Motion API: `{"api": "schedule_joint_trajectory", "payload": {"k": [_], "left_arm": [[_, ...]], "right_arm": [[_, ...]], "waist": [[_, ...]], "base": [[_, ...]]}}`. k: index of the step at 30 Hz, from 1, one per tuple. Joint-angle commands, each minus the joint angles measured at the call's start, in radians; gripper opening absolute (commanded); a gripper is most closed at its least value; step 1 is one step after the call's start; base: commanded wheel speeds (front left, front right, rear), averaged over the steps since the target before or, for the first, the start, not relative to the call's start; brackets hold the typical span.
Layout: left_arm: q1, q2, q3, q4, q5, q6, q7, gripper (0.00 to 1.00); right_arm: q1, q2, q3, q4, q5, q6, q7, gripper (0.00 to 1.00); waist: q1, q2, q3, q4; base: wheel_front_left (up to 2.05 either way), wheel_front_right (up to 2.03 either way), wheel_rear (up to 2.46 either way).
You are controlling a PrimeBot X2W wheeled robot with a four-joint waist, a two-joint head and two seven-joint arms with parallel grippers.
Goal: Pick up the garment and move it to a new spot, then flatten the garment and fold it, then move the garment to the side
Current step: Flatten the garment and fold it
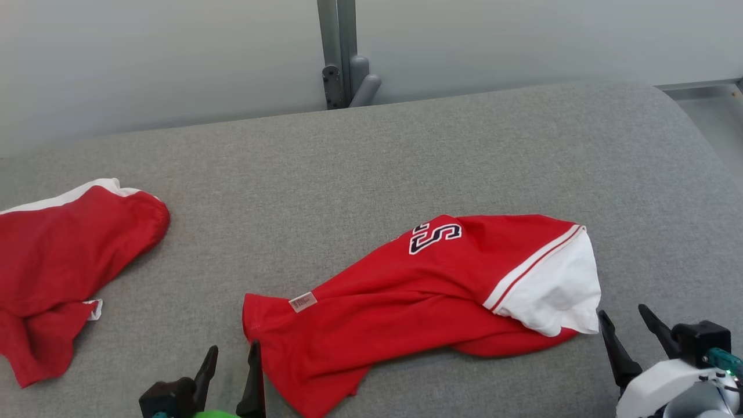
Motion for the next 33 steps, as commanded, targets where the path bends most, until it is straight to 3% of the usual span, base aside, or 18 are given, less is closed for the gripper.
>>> {"api": "schedule_joint_trajectory", "payload": {"k": [1,8,23,25,28,33], "left_arm": [[-0.033,0.004,0.002,0.009,0.005,0.013,0.015,1.0],[-0.091,0.011,-0.003,0.034,0.009,0.014,0.041,1.0],[-0.163,0.014,-0.026,0.08,0.007,0.001,0.055,1.0],[-0.168,0.014,-0.029,0.084,0.004,-0.001,0.06,1.0],[-0.167,0.013,-0.031,0.089,-0.001,-0.002,0.065,1.0],[-0.168,0.008,-0.042,0.094,-0.014,-0.01,0.077,1.0]], "right_arm": [[-0.041,-0.008,0.024,0.023,0.026,-0.001,0.017,1.0],[-0.126,-0.02,0.095,0.105,0.08,-0.001,0.041,1.0],[-0.23,-0.043,0.215,0.228,0.184,-0.001,-0.025,1.0],[-0.238,-0.047,0.227,0.237,0.194,-0.001,-0.03,0.92],[-0.244,-0.05,0.242,0.25,0.205,-0.001,-0.038,0.87],[-0.259,-0.058,0.26,0.264,0.222,-0.001,-0.049,0.91]], "waist": [[0.0,0.0,0.028,-0.018],[0.0,0.0,0.068,-0.019],[0.0,0.0,0.107,-0.01],[0.0,0.0,0.107,-0.01],[0.0,0.0,0.106,-0.012],[0.0,0.0,0.109,-0.014]], "base": [[0.0,0.0,0.0],[0.0,0.0,0.0],[0.0,0.0,0.0],[0.0,0.0,0.0],[0.0,0.0,0.0],[0.0,0.0,0.0]]}}
